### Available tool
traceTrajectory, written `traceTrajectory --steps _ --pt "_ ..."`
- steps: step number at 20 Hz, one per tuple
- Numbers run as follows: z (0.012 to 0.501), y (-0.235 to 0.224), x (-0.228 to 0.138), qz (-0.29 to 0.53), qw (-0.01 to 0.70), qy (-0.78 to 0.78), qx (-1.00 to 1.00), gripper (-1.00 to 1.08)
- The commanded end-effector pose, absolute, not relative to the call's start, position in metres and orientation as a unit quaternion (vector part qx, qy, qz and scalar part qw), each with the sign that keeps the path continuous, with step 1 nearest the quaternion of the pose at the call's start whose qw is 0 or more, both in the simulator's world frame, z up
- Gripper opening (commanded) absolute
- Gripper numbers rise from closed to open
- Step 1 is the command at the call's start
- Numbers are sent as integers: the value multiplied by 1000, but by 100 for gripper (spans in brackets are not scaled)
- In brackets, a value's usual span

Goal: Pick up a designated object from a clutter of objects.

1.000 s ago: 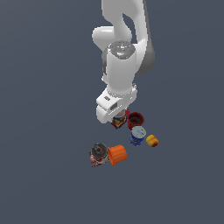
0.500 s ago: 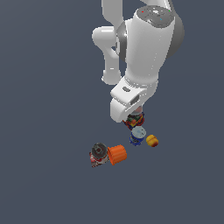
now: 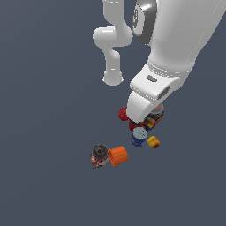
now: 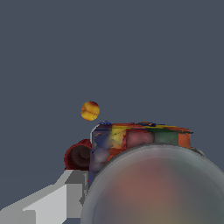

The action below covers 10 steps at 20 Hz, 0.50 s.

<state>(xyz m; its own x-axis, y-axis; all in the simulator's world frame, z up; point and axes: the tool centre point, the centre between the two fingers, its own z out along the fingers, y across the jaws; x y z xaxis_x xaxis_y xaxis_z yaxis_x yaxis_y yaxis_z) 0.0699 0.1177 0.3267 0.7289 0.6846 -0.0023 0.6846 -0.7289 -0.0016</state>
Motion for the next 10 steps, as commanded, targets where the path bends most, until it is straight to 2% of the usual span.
traceTrajectory --steps 1,10 --pt "342 126 78 0 0 -368 -930 -100" --pt "380 153 103 0 0 -368 -930 -100"
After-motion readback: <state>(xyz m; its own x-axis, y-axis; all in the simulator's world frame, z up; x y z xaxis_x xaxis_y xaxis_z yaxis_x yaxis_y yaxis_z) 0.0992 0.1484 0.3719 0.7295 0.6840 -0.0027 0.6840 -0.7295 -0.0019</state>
